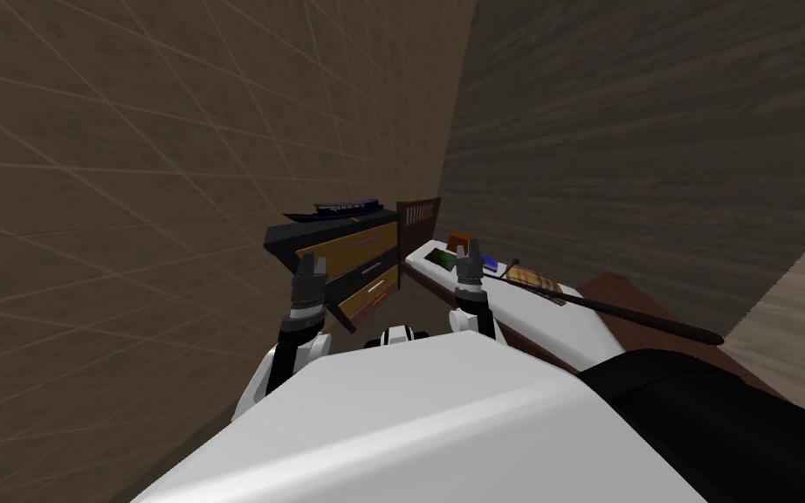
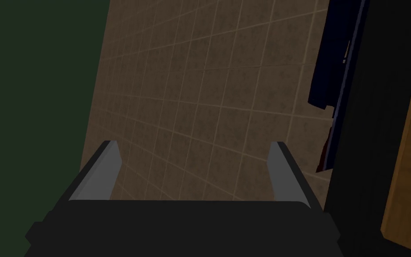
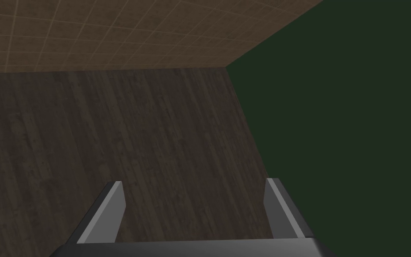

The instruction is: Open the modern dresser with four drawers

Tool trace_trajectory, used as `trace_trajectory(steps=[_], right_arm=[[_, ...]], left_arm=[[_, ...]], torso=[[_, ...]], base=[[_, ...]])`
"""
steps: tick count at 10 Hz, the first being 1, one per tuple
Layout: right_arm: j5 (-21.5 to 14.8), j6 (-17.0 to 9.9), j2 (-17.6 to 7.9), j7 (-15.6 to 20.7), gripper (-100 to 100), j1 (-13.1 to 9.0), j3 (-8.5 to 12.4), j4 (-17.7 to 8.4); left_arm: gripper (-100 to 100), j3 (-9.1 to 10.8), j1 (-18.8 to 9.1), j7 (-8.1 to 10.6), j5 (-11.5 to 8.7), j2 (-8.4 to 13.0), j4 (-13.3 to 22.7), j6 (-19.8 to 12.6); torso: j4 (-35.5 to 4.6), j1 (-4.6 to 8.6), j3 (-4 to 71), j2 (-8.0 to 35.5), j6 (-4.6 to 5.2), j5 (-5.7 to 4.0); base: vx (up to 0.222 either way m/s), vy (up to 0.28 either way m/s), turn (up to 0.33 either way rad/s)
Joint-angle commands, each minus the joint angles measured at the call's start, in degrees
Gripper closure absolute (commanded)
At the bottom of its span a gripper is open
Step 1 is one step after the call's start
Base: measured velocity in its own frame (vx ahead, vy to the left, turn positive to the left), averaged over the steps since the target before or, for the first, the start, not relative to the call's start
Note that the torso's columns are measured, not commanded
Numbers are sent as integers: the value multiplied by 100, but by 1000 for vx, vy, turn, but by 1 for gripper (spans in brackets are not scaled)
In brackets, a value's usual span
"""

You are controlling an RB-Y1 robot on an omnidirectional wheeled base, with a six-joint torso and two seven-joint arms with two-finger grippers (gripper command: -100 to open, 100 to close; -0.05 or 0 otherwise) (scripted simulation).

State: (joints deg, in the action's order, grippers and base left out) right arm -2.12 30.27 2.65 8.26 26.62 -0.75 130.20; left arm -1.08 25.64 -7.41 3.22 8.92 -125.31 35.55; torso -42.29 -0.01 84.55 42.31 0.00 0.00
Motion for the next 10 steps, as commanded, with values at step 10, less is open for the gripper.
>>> trace_trajectory(steps=[10], right_arm=[[0, 0, 0, 0, 0, 0, 0, 0]], left_arm=[[-100, 163, -107, 220, -203, 214, 1639, 537]], torso=[[-1, 1, -1, 1, -1, 0]], base=[[65, -27, 14]])
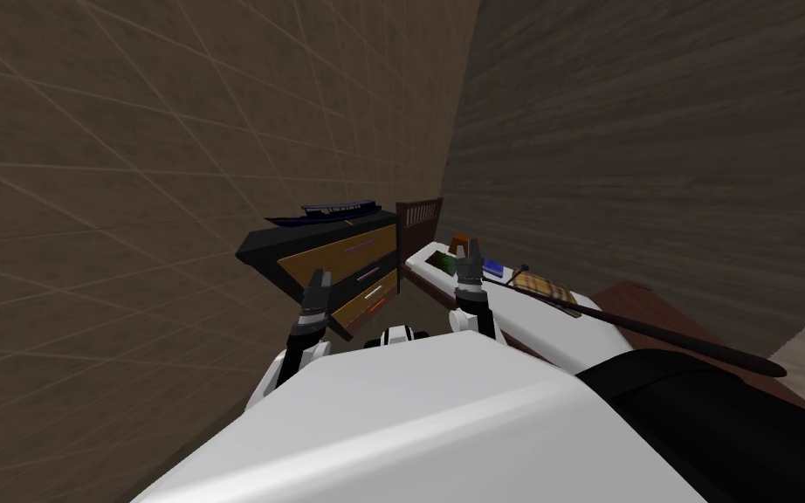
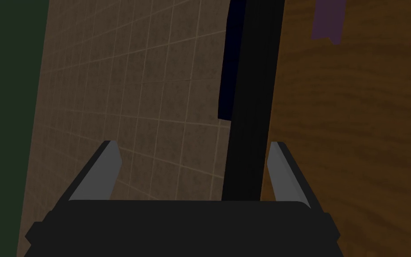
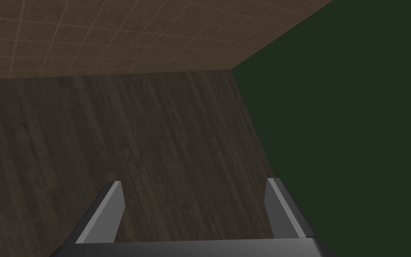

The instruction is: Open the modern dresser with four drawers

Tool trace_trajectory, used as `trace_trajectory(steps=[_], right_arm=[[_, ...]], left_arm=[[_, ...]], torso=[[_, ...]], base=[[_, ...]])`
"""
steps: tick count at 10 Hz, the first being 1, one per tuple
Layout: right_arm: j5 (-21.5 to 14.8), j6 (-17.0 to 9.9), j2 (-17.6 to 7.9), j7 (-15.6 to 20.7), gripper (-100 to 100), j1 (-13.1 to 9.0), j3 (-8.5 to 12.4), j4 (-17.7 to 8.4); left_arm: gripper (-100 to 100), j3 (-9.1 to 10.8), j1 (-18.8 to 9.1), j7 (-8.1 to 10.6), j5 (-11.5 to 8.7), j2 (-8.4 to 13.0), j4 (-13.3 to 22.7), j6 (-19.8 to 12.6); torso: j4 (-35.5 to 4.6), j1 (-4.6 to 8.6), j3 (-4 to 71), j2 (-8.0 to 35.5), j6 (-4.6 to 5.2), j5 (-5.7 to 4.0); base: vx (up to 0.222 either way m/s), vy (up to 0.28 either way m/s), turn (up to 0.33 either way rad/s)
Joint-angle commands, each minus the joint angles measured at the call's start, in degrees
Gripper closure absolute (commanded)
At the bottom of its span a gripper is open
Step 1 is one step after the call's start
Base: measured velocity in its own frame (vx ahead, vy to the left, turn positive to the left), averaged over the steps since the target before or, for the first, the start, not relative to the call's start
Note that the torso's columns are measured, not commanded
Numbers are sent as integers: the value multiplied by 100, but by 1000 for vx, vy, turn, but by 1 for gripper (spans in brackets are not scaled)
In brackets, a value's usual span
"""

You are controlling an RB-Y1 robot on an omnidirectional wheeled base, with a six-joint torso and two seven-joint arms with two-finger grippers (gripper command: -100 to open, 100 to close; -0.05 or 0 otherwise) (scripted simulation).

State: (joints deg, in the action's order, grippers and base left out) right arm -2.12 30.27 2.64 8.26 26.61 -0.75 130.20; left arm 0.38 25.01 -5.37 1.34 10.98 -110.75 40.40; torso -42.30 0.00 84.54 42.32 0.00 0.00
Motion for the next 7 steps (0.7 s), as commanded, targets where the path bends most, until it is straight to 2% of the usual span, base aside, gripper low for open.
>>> trace_trajectory(steps=[1, 6, 7], right_arm=[[0, 0, 0, 0, 0, 0, 0, 0], [0, 0, 0, 0, 0, 0, 0, 0], [0, 0, 0, 0, 0, 0, 0, 0]], left_arm=[[-100, 40, -67, 48, -45, 10, 390, 127], [-100, 86, -115, 113, -105, 1, 966, 283], [-100, 110, -139, 147, -136, -9, 1235, 363]], torso=[[0, -1, 1, 0, 1, 0], [2, 1, 4, -6, 0, 0], [1, -1, 2, -2, 0, 0]], base=[[53, -20, 17], [57, -26, 11], [59, -32, 17]])
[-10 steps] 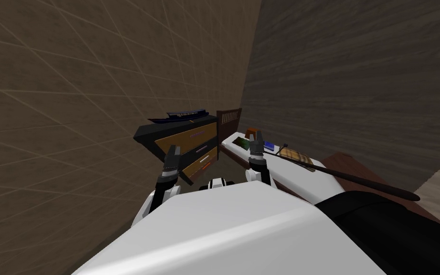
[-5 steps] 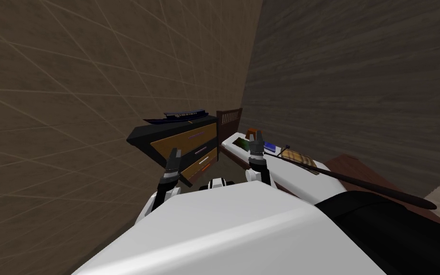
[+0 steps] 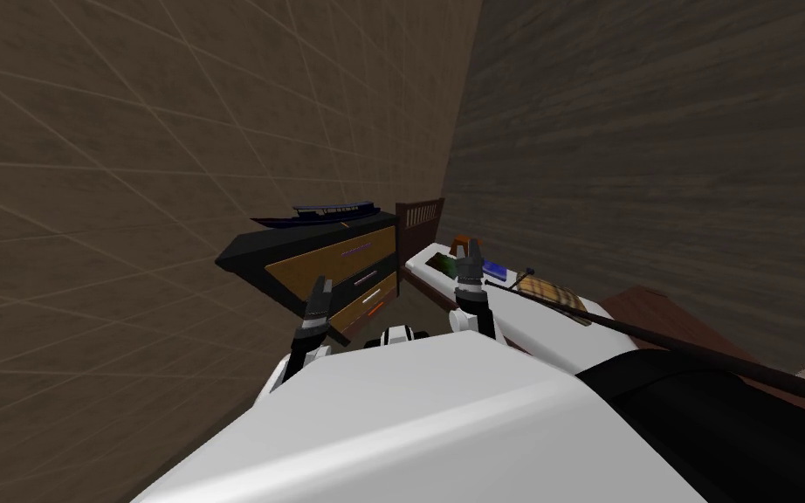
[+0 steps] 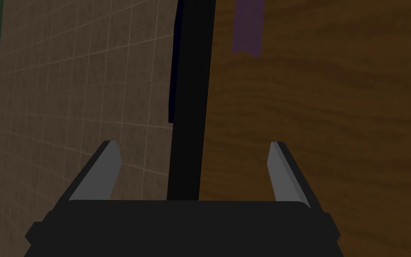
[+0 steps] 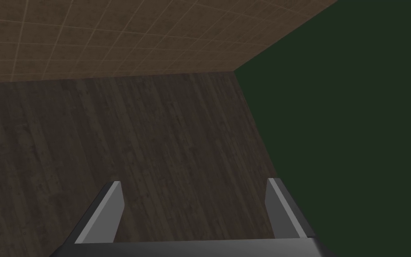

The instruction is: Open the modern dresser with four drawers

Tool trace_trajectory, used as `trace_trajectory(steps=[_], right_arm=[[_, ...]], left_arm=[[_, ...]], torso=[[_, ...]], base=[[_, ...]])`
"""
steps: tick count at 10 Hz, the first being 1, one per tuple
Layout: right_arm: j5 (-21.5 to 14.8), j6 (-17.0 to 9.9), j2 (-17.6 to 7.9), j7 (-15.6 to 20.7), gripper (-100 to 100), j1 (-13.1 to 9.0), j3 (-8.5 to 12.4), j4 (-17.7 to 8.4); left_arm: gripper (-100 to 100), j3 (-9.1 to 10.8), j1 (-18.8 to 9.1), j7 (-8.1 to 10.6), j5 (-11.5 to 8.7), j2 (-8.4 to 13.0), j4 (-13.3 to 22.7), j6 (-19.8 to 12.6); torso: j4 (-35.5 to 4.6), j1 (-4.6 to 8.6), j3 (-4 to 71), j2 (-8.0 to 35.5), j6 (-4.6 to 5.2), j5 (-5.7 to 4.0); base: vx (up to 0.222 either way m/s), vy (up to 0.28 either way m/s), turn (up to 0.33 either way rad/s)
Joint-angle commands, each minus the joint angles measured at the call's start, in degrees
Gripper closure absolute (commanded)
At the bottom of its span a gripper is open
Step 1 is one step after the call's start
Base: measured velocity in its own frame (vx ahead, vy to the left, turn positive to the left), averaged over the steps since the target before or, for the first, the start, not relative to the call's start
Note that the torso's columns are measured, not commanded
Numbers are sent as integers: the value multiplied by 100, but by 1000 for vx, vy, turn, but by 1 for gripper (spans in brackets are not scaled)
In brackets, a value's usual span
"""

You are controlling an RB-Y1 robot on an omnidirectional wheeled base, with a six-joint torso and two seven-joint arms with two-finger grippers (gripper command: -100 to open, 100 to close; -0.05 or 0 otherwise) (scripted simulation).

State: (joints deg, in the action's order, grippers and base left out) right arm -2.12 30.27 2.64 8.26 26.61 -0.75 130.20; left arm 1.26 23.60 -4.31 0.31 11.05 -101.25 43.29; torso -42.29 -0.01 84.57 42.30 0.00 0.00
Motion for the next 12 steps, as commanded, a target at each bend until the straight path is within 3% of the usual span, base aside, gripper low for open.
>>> trace_trajectory(steps=[1, 3, 4, 9, 12], right_arm=[[0, 0, 0, 0, 0, 0, 0, 0], [0, 0, 0, 0, 0, 0, 0, 0], [0, 0, 0, 0, 0, 0, 0, 0], [0, 0, 0, 0, 0, 0, 0, 0], [0, 0, 0, 0, 0, 0, 0, 0]], left_arm=[[-100, 45, -22, 75, -64, -29, 493, 154], [-100, 69, -46, 109, -95, -43, 824, 235], [-100, 69, -46, 109, -95, -43, 824, 235], [-100, 163, -139, 239, -216, -123, 1815, 550], [-100, 185, -161, 270, -244, -146, 2115, 624]], torso=[[0, 2, 0, -1, 0, 0], [2, 1, 4, -4, 1, 0], [-2, 1, -4, 5, 0, 0], [1, 0, 2, -2, 0, 0], [-2, 0, -4, 5, 0, 0]], base=[[114, -37, 26], [74, -32, 12], [46, -26, 11], [81, -37, 19], [54, -24, 12]])
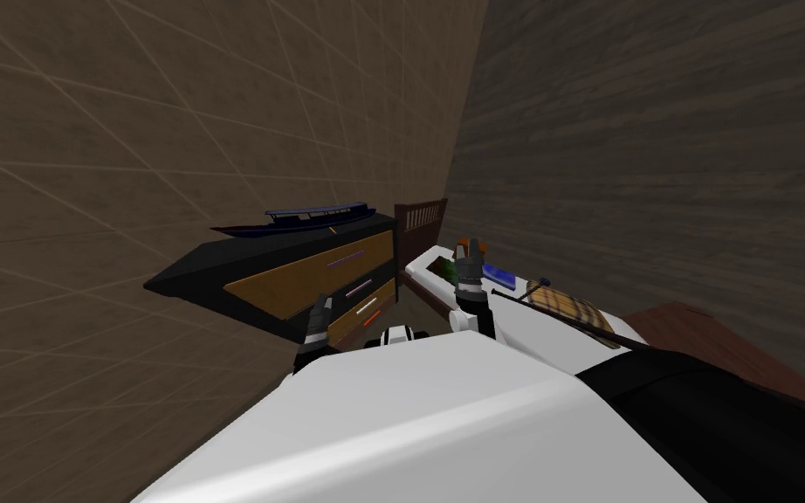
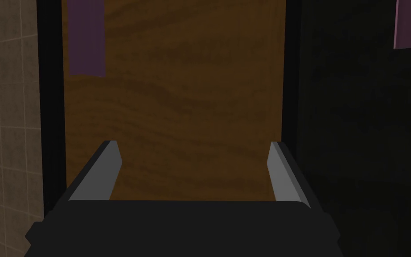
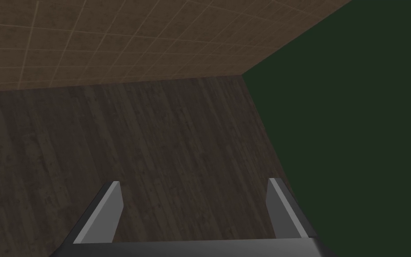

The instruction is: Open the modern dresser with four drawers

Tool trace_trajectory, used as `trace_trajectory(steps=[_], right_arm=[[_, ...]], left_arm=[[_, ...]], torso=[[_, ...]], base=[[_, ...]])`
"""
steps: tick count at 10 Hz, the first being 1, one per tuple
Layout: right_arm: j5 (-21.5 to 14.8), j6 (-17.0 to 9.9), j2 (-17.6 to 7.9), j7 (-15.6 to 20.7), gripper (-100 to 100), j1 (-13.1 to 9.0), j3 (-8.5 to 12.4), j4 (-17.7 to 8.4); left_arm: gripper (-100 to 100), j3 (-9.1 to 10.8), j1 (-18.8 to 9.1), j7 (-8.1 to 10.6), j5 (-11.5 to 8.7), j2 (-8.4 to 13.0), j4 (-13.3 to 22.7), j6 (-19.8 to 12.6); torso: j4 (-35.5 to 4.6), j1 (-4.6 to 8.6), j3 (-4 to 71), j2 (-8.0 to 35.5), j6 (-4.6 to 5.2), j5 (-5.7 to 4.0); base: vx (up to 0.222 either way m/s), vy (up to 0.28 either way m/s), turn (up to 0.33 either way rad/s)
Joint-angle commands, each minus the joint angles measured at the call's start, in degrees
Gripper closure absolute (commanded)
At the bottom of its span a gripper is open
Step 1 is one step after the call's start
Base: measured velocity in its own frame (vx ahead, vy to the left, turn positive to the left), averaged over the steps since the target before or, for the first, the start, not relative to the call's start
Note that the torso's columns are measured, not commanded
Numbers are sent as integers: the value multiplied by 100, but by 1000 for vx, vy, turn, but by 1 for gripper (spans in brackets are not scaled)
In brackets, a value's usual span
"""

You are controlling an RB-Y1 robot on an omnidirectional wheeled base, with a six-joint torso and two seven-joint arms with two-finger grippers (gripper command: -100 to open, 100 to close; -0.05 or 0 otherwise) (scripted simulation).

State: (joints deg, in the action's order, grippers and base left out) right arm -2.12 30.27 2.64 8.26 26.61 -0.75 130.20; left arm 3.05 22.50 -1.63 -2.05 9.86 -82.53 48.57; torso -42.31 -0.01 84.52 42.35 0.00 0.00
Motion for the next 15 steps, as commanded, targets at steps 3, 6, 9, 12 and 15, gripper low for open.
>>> trace_trajectory(steps=[3, 6, 9, 12, 15], right_arm=[[0, 0, 0, 0, 0, 0, 0, 0], [0, 0, 0, 0, 0, 0, 0, 0], [0, 0, 0, 0, 0, 0, 0, 0], [0, 0, 0, 0, 0, 0, 0, 0], [0, 0, 0, 0, 0, 0, 0, 0]], left_arm=[[-100, 48, -94, 60, -63, -76, 715, 235], [-100, 86, -135, 115, -112, -130, 1158, 360], [-100, 136, -190, 186, -178, -248, 1741, 522], [-100, 175, -230, 240, -228, -435, 2183, 650], [-100, 202, -256, 279, -264, -780, 2488, 745]], torso=[[2, 1, 5, -7, 1, 0], [4, 6, 8, -13, 1, -2], [2, -4, 4, -6, 0, 1], [2, 5, 4, -5, 1, -2], [2, -1, 4, -6, 0, 0]], base=[[55, -23, 11], [73, -40, 17], [67, -25, 16], [67, -35, 14], [56, -27, 11]])
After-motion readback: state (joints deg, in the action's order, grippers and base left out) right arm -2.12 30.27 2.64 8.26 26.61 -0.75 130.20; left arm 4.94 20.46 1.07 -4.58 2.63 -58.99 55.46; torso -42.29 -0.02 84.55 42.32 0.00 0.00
